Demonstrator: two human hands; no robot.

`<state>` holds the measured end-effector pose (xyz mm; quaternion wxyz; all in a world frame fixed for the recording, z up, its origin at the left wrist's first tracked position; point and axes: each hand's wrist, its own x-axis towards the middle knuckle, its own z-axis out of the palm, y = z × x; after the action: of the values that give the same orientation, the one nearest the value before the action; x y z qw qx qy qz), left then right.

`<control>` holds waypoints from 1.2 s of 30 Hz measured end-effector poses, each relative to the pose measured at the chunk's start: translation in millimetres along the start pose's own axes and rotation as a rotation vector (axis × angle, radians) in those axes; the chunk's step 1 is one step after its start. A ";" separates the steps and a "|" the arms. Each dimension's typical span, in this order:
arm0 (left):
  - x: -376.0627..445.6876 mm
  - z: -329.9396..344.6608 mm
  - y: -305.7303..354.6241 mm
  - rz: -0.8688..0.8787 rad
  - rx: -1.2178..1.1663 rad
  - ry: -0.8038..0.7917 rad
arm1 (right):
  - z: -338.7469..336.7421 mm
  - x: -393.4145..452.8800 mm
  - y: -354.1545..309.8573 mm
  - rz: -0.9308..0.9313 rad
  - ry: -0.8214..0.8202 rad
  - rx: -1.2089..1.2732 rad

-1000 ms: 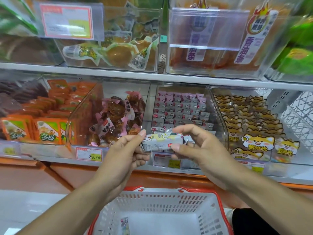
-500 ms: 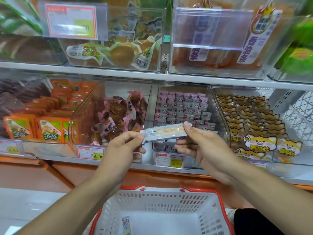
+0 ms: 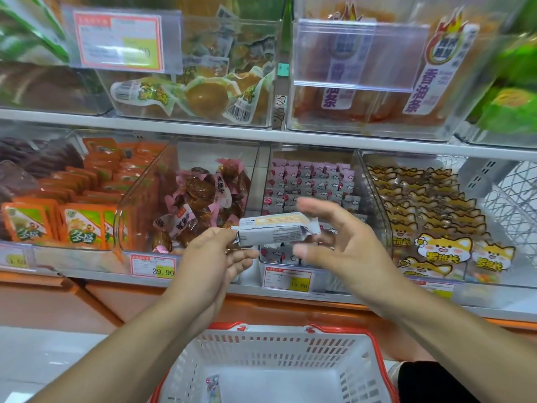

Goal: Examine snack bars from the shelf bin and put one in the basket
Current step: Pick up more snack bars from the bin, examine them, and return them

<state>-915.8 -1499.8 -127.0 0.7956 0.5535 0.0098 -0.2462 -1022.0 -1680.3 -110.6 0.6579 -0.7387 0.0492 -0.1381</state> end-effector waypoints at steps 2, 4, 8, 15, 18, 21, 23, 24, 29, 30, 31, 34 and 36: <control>-0.7 5.4 0.9 -0.031 -0.016 -0.018 | 1.7 -0.8 -0.7 -0.040 0.024 -0.109; -0.4 10.1 2.7 -0.022 -0.007 -0.051 | 1.0 1.1 -4.5 -0.074 0.098 -0.134; -2.6 20.7 2.1 0.148 0.258 -0.131 | -26.4 20.1 -11.5 -0.107 0.359 -0.268; -7.4 38.7 -20.7 0.645 1.220 -0.331 | -86.1 72.4 -0.6 -0.072 0.573 -0.785; -1.3 44.1 -26.1 0.652 1.317 -0.388 | -94.7 86.2 8.9 -0.008 0.568 -0.869; 4.7 46.7 -30.7 0.648 1.339 -0.404 | -98.0 92.8 13.5 -0.028 0.534 -0.935; 7.9 48.8 -33.4 0.657 1.347 -0.404 | -100.9 97.1 14.0 -0.057 0.509 -0.998; 9.1 50.0 -34.8 0.658 1.352 -0.402 | -101.7 99.2 13.5 -0.054 0.491 -1.022; 11.9 51.1 -40.0 0.662 1.360 -0.400 | -99.5 101.3 4.0 0.007 0.401 -1.161; 12.3 50.7 -40.4 0.667 1.362 -0.399 | -99.4 100.6 0.1 0.022 0.397 -1.184; 12.7 50.2 -40.8 0.672 1.364 -0.397 | -99.8 100.1 -3.2 0.034 0.400 -1.205; 13.8 49.6 -41.4 0.680 1.366 -0.397 | -99.1 96.9 -7.6 0.096 0.378 -1.268; 14.0 49.6 -41.8 0.680 1.364 -0.394 | -98.6 95.3 -5.4 0.156 0.330 -1.259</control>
<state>-933.1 -1560.2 -148.4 0.2992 0.8384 -0.4544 -0.0346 -957.9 -1798.4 -82.5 0.0918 -0.9459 0.2746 -0.1463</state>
